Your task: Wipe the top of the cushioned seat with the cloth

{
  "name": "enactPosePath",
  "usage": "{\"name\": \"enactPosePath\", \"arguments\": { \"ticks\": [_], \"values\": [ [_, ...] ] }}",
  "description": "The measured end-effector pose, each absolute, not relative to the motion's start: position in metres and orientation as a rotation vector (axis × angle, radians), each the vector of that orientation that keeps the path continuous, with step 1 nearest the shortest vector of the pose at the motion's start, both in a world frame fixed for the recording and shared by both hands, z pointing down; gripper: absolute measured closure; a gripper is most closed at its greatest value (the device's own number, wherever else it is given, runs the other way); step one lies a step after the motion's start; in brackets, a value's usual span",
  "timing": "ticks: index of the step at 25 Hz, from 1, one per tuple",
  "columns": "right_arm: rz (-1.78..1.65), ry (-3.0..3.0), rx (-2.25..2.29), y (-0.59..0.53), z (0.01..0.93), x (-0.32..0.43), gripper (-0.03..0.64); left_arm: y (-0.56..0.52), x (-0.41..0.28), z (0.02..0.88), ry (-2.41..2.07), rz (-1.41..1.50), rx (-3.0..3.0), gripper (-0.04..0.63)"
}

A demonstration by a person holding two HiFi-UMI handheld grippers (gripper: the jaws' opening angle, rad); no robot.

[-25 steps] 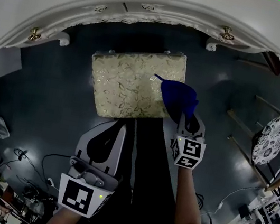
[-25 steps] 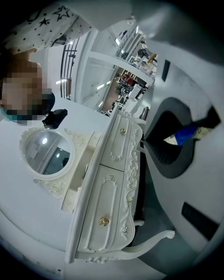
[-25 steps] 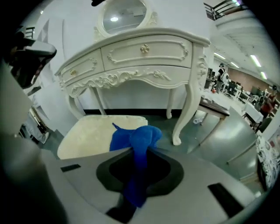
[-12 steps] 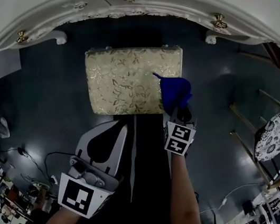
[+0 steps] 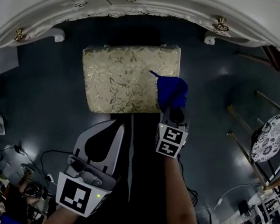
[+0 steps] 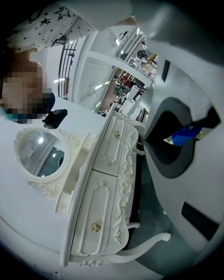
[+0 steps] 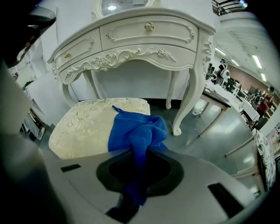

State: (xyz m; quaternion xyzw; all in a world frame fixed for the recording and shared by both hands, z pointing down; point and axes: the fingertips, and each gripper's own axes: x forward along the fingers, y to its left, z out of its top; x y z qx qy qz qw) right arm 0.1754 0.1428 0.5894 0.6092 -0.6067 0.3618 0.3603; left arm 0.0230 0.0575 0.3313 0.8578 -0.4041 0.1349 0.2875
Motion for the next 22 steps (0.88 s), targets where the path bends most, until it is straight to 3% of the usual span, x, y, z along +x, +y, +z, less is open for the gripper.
{"name": "enactPosePath", "arguments": {
  "ticks": [22],
  "values": [
    [0.894, -1.684, 1.506, 0.135, 0.576, 0.104, 0.557, 0.055, -0.003, 0.333, -1.107, 0.343, 2.266, 0.586]
  ]
}}
